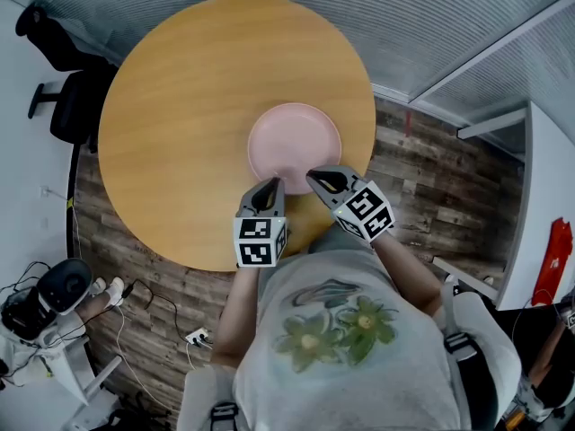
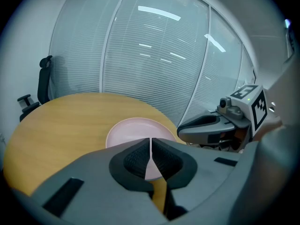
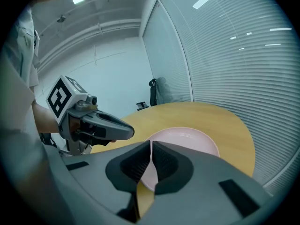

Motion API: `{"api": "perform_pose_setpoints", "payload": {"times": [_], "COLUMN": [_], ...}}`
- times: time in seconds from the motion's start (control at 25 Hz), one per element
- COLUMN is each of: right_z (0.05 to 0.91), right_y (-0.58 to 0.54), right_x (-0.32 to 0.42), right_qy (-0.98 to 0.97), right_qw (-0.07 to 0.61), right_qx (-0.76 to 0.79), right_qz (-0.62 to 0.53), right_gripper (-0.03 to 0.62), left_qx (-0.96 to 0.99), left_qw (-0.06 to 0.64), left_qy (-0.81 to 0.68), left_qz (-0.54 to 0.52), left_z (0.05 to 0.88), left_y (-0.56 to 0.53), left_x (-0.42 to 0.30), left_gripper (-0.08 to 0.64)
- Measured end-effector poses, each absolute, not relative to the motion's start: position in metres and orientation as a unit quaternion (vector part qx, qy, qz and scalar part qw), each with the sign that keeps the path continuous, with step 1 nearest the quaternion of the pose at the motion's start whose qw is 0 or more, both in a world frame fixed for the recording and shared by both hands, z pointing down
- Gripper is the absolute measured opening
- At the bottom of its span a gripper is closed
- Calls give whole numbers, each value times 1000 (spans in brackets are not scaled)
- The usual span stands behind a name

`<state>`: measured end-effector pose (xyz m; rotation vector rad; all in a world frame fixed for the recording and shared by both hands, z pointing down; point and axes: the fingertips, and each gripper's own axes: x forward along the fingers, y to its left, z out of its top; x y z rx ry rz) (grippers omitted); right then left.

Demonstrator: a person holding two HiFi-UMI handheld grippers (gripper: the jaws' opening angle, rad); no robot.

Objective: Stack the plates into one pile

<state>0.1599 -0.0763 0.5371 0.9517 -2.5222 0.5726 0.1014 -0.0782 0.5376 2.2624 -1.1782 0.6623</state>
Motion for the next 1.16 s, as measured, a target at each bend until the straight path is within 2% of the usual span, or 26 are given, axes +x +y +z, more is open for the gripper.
{"api": "perform_pose_setpoints", "payload": {"times": [0.88,1.16], "right_z": [535,539], "right_y": [-30,-24], "right_x": [167,168], "right_qy": [-904,-903], "right_qw": [220,222], "right_qx": [322,321], "right_qz": [175,177], "right_gripper": [46,46], "left_qx": [844,842], "left_qw": [229,241], "left_qy": [-408,-404], "left_qz": [262,264], "left_z": [539,538], "left_y": [-35,-27], "left_x": [123,126], "left_gripper": [31,31]}}
